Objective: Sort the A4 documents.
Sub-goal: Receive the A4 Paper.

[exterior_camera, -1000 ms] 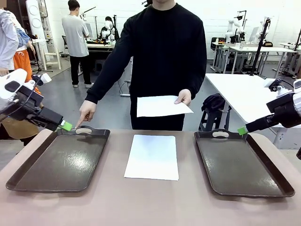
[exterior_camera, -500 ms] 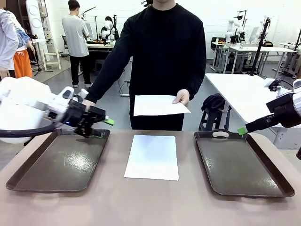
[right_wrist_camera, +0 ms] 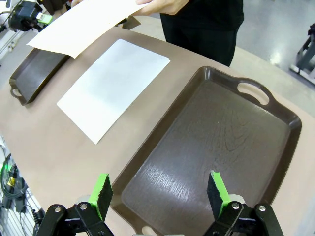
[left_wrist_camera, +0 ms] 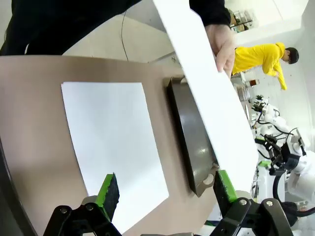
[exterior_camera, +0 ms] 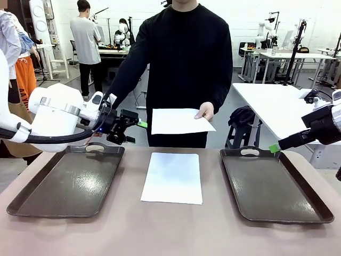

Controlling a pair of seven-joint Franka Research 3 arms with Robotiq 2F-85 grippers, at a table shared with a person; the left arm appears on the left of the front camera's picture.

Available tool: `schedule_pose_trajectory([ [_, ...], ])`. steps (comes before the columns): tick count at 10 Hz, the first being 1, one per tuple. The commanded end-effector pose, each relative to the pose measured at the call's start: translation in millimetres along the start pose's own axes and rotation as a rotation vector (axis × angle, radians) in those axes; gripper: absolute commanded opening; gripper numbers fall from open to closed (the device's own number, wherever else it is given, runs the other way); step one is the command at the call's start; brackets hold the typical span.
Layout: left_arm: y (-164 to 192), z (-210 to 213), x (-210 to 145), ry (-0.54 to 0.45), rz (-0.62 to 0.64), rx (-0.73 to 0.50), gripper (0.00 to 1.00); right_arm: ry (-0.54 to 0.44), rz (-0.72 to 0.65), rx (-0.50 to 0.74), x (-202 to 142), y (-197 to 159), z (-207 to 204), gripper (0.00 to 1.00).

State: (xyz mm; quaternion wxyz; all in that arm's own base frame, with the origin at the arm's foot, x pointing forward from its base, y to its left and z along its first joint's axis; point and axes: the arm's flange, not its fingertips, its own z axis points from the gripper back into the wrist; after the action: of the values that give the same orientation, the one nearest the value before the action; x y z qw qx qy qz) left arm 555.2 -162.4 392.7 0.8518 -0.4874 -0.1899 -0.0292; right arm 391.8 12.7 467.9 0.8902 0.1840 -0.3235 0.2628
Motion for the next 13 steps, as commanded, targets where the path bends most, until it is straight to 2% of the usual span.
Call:
schedule_pose_trajectory([
  [1,8.8,-6.9,6.7,-0.074,0.063,-0.033,1.0,-0.009,-0.003,0.015,-1.1,-3.0,-3.8,1.0],
  [4,10.9,-18.8,17.8,-0.114,0.128,-0.099,1.0,-0.009,-0.003,0.015,-1.1,-3.0,-3.8,1.0],
  [8,2.7,-43.5,35.1,-0.1,0.146,-0.192,1.0,-0.009,-0.003,0.015,-1.1,-3.0,-3.8,1.0],
  [13,-0.2,-66.6,34.3,-0.051,0.256,-0.376,1.0,-0.009,-0.003,0.015,-1.1,-3.0,-3.8,1.0],
])
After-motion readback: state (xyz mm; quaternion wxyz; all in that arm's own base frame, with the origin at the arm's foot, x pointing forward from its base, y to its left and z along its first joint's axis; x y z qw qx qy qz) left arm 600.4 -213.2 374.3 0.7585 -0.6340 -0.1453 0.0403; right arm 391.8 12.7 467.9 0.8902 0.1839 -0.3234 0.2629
